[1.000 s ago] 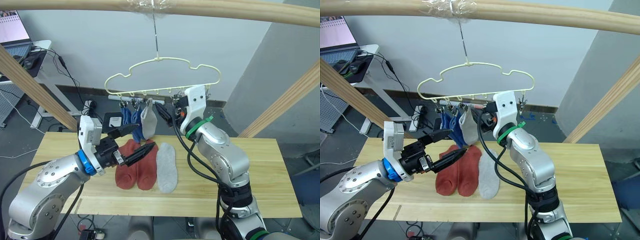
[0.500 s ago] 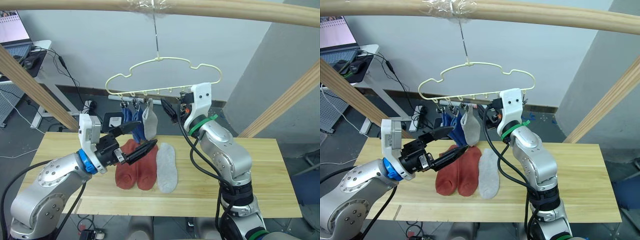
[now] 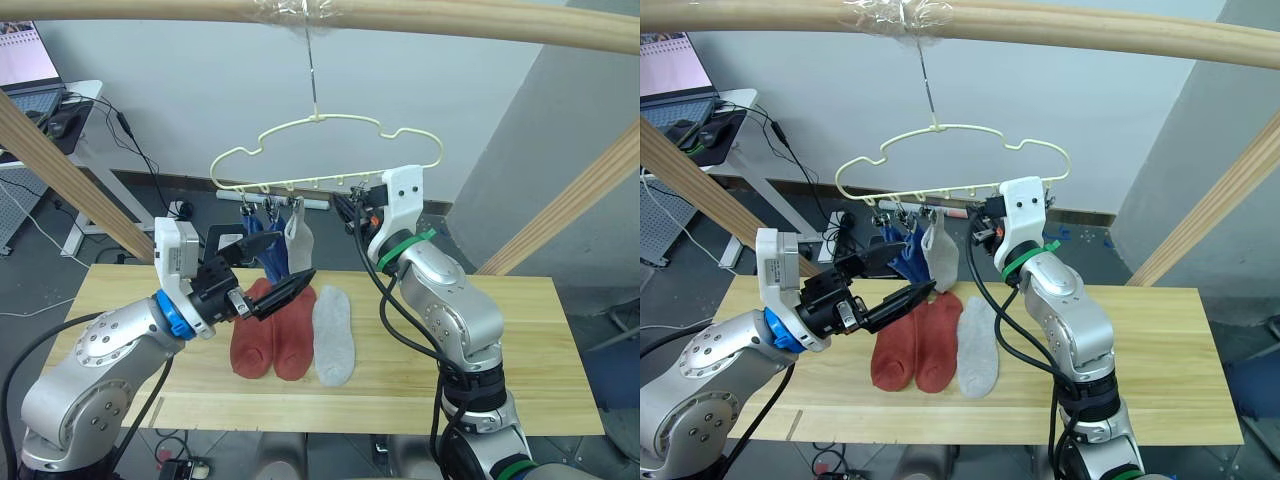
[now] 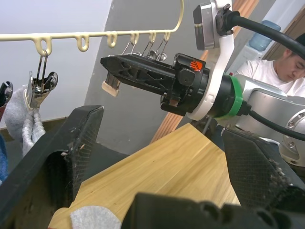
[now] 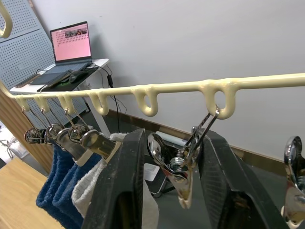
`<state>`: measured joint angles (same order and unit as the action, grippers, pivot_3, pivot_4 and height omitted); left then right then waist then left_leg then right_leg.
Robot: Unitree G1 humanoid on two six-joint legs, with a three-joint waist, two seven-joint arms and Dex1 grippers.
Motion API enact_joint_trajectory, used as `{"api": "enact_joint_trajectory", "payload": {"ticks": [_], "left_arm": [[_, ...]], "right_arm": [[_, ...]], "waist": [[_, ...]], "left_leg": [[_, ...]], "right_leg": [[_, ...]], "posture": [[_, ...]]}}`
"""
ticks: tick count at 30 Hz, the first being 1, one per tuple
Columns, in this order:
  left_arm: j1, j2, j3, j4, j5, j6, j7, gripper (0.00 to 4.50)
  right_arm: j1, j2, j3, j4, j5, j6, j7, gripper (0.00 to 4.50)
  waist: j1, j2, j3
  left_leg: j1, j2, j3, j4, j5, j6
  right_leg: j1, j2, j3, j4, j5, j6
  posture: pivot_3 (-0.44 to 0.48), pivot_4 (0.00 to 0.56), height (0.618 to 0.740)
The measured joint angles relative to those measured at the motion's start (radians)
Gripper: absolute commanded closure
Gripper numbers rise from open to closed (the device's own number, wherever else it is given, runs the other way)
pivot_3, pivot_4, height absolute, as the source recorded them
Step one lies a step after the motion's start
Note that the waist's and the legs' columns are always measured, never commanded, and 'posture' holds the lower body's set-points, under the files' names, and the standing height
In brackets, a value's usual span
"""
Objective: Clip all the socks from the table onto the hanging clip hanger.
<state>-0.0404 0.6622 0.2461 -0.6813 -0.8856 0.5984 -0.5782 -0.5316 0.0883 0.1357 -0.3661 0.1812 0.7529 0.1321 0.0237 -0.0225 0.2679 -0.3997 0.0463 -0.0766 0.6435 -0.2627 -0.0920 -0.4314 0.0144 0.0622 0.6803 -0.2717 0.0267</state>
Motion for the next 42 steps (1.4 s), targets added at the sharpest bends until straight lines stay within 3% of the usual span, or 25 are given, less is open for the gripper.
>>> {"api": "enact_joint_trajectory", "payload": {"ticks": [8, 15, 23, 27, 33, 37, 42], "left_arm": [[0.000, 0.000, 0.000, 0.000, 0.008, 0.000, -0.001, 0.00], [0.000, 0.000, -0.002, 0.000, 0.010, -0.003, -0.002, 0.00], [0.023, -0.027, -0.033, -0.002, 0.042, -0.016, 0.025, 0.00], [0.023, -0.098, -0.159, 0.052, 0.188, -0.002, 0.141, 0.00], [-0.059, -0.202, -0.394, 0.296, 0.458, -0.053, 0.201, 0.00], [-0.126, -0.268, -0.471, 0.467, 0.607, -0.095, 0.243, 0.00], [-0.142, -0.327, -0.548, 0.548, 0.704, -0.110, 0.240, 0.00]], "right_arm": [[0.000, 0.000, -0.001, 0.016, 0.000, -0.001, -0.003, 2.92], [0.000, 0.007, -0.022, 0.018, 0.001, -0.002, -0.006, 4.43], [0.000, -0.017, -0.034, 0.018, 0.000, -0.006, 0.008, 4.47], [-0.004, -0.095, -0.039, 0.038, 0.032, -0.008, 0.085, 4.47], [-0.048, -0.189, -0.070, 0.119, 0.064, -0.052, 0.176, 4.47], [-0.060, -0.215, -0.078, 0.139, 0.074, -0.068, 0.194, 4.47], [-0.061, -0.223, -0.074, 0.139, 0.076, -0.069, 0.194, 4.47]], "waist": [[0.000, 0.000, 0.000], [0.000, 0.000, 0.000], [0.000, 0.000, 0.000], [0.001, 0.001, 0.000], [-0.001, 0.001, 0.000], [-0.006, 0.001, 0.000], [-0.008, 0.001, 0.000]], "left_leg": [[0.000, 0.000, 0.000, 0.000, 0.000, 0.000], [0.000, 0.000, 0.000, 0.000, 0.000, 0.000], [0.000, 0.000, 0.000, 0.000, 0.000, 0.000], [0.001, -0.001, 0.000, 0.001, 0.000, 0.000], [0.001, -0.001, 0.000, 0.001, 0.000, 0.000], [0.001, -0.001, 0.000, 0.001, 0.000, 0.001], [0.000, -0.001, 0.000, 0.001, 0.000, 0.001]], "right_leg": [[0.000, 0.000, 0.000, 0.000, 0.000, 0.000], [0.000, 0.000, 0.000, 0.000, 0.000, 0.000], [0.000, 0.000, 0.000, 0.000, 0.000, 0.000], [0.001, 0.000, 0.000, 0.000, 0.000, 0.000], [0.001, 0.000, 0.000, 0.000, 0.000, 0.000], [0.001, 0.000, 0.000, 0.000, 0.000, 0.000], [0.001, -0.001, 0.000, 0.000, 0.000, -0.001]], "posture": [[0.190, 0.265, 0.740], [0.187, 0.265, 0.740], [0.170, 0.267, 0.740], [0.143, 0.269, 0.740], [0.106, 0.270, 0.740], [0.089, 0.269, 0.740], [0.077, 0.268, 0.740]]}}
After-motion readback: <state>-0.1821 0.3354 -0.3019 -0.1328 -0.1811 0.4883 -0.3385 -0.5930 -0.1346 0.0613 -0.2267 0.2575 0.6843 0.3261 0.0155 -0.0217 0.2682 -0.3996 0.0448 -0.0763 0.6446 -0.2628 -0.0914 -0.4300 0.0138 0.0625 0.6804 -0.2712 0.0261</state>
